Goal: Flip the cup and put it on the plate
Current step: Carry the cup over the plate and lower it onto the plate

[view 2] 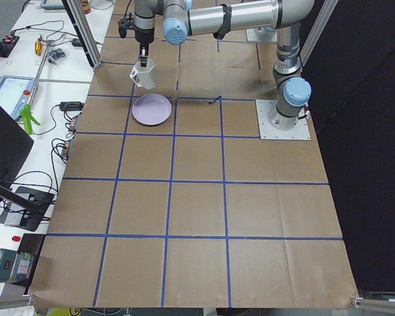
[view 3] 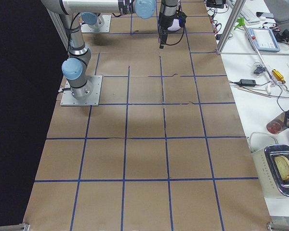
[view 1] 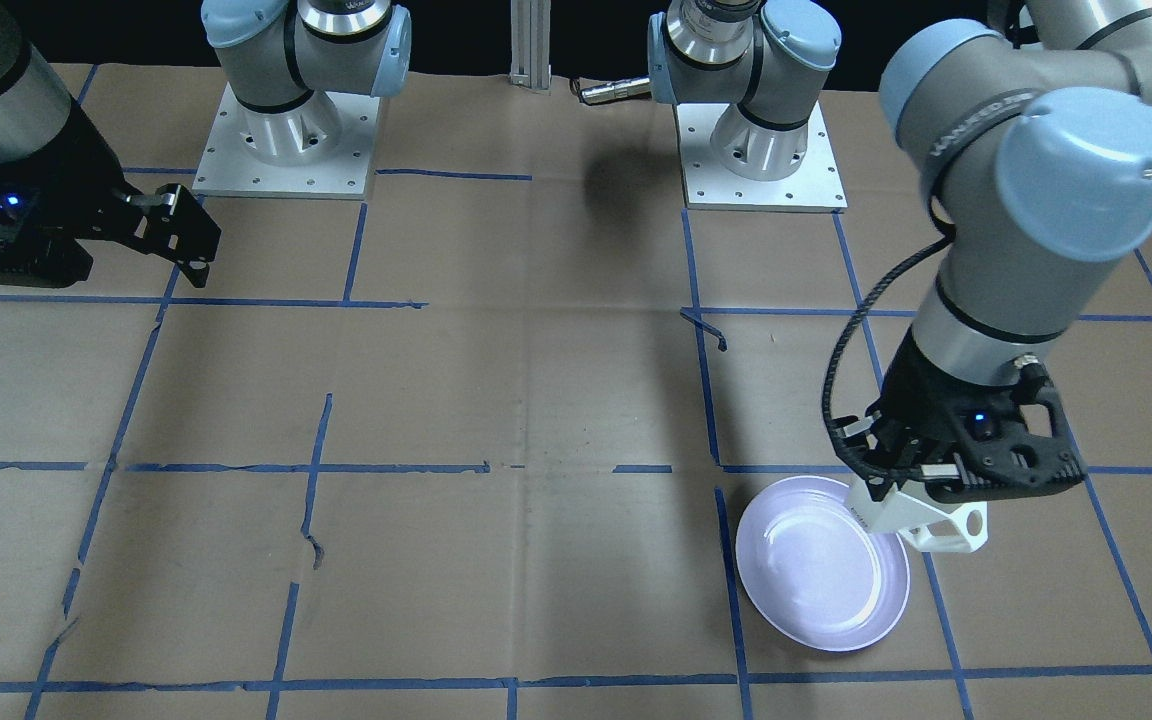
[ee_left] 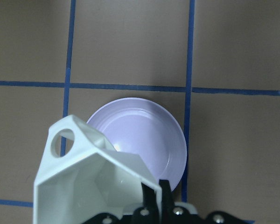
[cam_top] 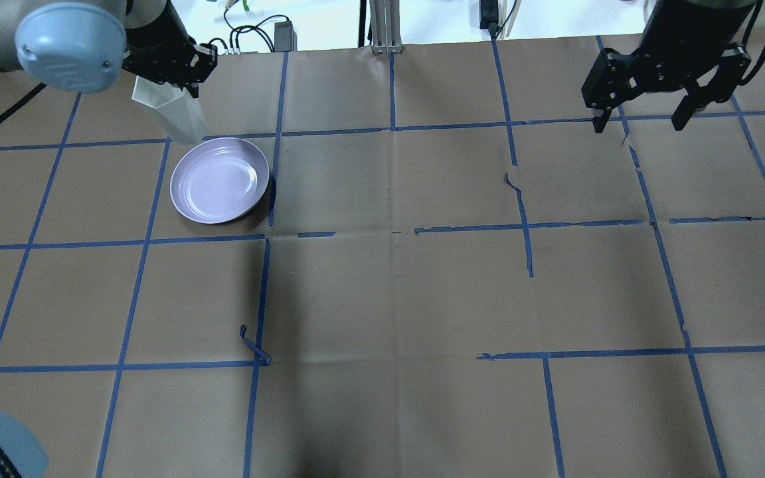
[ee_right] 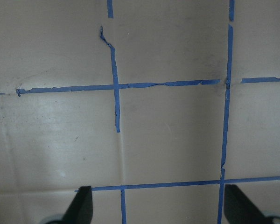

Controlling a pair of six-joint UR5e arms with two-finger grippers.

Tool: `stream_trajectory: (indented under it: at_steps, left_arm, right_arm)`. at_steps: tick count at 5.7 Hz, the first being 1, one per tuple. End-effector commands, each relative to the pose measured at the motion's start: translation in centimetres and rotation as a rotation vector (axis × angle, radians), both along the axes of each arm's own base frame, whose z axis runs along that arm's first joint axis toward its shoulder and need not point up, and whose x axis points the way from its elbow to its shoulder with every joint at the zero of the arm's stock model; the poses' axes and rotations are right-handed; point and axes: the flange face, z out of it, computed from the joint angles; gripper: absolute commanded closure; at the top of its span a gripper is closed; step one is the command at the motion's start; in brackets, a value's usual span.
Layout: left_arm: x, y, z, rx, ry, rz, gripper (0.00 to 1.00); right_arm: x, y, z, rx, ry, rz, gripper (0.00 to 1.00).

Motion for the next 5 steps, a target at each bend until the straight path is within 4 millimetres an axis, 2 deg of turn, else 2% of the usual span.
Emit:
stream_trajectory:
  at_steps: [1, 2, 3, 5]
  left_arm:
    - [-0.4, 0.9, -8.0, -0.038, -0.014, -0.01, 1.0]
    - [-0.3, 0.0, -13.0, -0.067, -0.016, -0.001, 1.0]
    - [-0.2, -0.1, -14.7, -0.046, -0.032, 0.001, 1.0]
    - [0.0, 0.3, -16.5, 0.035, -0.047, 0.006, 1.0]
  right_arm:
    - [0.0, 0.0, 0.0, 0.0, 0.0, 0.0, 0.0]
    - [0.0, 0.0, 0.0, 0.0, 0.0, 0.0, 0.0]
    - [0.0, 0.0, 0.0, 0.0, 0.0, 0.0, 0.0]
    - [0.0, 0.0, 0.0, 0.0, 0.0, 0.0, 0.0]
